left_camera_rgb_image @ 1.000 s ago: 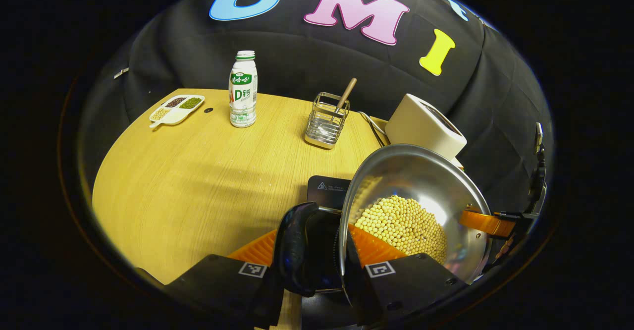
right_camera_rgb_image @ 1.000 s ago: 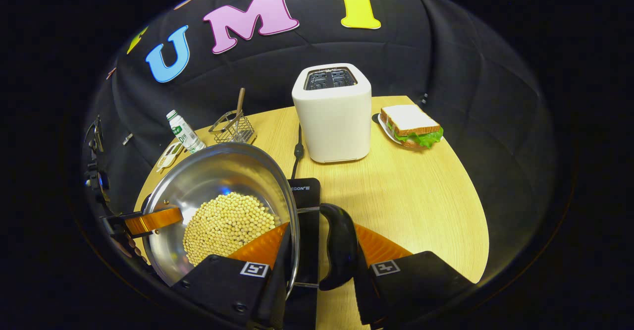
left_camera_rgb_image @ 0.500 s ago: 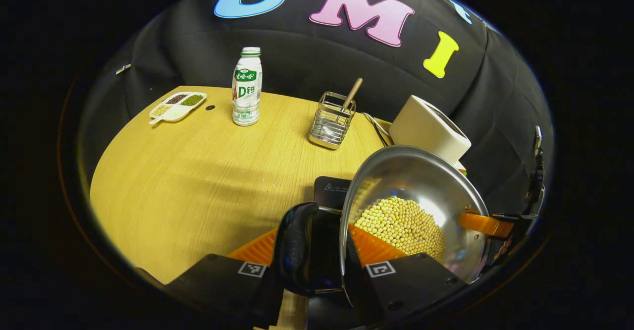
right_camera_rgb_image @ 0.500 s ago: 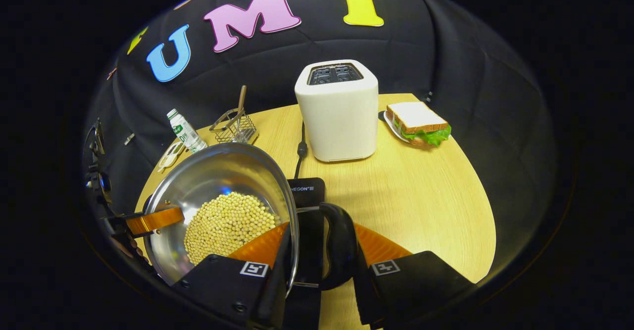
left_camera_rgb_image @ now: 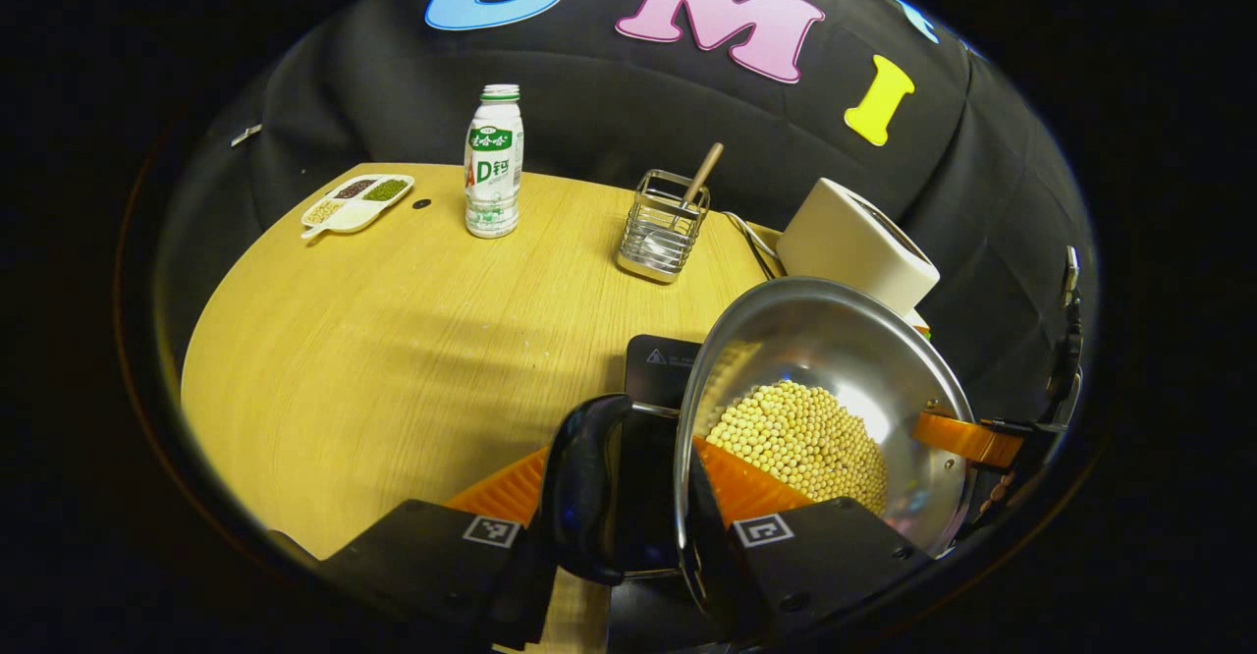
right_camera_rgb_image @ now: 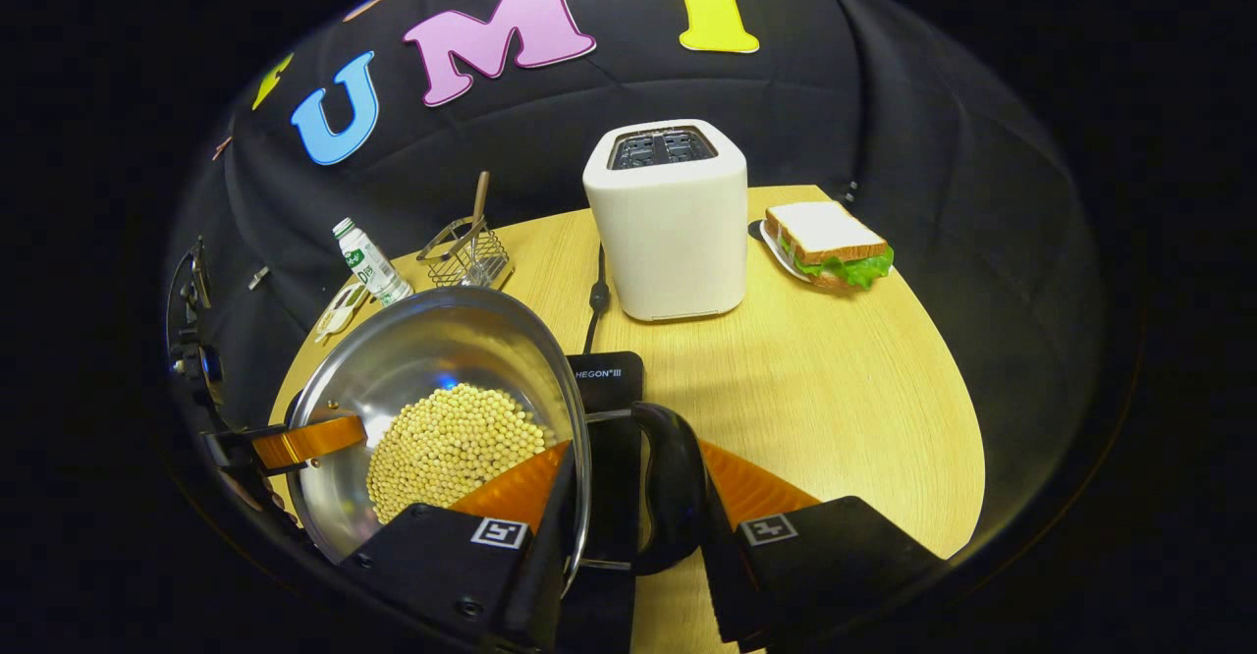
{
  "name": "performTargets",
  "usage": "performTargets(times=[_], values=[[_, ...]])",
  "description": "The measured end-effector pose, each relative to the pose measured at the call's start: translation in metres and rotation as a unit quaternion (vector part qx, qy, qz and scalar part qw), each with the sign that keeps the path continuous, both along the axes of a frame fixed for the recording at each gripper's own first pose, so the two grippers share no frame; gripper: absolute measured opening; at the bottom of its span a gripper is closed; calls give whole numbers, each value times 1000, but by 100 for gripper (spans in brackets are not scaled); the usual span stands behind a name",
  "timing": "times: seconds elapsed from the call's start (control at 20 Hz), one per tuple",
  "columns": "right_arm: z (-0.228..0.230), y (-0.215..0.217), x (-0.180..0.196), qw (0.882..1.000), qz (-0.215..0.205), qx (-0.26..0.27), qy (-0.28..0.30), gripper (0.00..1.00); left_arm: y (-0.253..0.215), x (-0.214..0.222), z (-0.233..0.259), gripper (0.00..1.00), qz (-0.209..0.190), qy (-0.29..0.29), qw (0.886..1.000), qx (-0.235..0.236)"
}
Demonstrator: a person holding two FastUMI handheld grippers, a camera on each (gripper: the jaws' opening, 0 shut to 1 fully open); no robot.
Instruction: First push the handle of the pot to place it horizontally, then grasp the pot with both hands and set it on the induction cooktop.
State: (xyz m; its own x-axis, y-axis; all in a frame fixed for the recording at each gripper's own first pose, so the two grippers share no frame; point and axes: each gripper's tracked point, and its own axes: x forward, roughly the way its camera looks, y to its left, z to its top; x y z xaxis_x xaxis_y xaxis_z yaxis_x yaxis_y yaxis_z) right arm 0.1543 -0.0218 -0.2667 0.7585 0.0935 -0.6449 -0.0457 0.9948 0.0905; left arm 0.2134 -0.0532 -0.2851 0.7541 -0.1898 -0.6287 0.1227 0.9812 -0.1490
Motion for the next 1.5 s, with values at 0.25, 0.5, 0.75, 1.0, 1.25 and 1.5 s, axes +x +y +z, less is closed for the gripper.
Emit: performTargets(times=[0.25, 0.5, 0.75, 1.0, 1.25, 1.5], values=[[30, -2, -12, 999, -9, 1, -38, 100, 10, -14, 25, 97, 10, -32, 998, 45], [87, -9, -44, 992, -23, -31, -123, 99, 12, -51, 84, 95, -8, -100, 993, 62], [160, -2, -88, 974, -24, -58, -215, 99, 19, -103, 152, 95, -11, -174, 983, 64], [243, 6, -136, 944, -53, -49, -323, 99, 42, -156, 223, 95, 1, -267, 962, 63], [271, 15, -182, 926, -62, -37, -370, 98, 81, -210, 270, 95, 27, -350, 932, 91], [263, 18, -224, 923, -48, -62, -376, 99, 108, -254, 270, 95, 40, -368, 922, 109]])
